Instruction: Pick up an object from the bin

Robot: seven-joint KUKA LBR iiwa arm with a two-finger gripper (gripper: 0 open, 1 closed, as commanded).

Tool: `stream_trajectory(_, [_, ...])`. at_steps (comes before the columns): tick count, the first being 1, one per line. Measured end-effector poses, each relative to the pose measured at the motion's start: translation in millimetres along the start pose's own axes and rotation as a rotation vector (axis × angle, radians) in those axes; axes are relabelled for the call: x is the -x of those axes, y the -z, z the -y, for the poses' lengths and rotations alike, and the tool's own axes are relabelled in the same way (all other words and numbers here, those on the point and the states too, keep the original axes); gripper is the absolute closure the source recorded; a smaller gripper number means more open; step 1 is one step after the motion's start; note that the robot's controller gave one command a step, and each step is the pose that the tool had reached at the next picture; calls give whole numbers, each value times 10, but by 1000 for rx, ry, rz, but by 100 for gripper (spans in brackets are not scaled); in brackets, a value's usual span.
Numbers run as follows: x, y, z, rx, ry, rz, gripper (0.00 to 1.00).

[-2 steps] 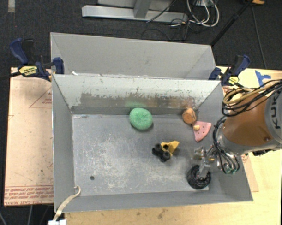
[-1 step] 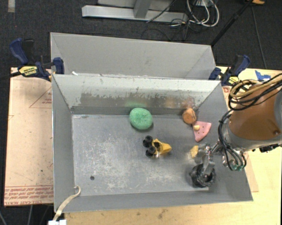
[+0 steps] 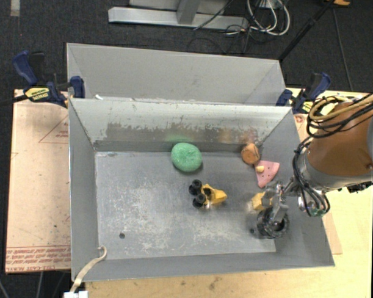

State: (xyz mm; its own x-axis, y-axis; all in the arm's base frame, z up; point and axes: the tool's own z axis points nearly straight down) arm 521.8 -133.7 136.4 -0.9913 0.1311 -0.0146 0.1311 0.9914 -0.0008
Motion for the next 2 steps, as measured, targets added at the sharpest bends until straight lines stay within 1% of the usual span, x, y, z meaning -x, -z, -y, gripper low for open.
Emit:
stream_trajectory(1, [-150, 230, -26, 3, 6, -23, 100])
stream_trajectory(2, [-17, 931, -77, 2, -6, -15, 100])
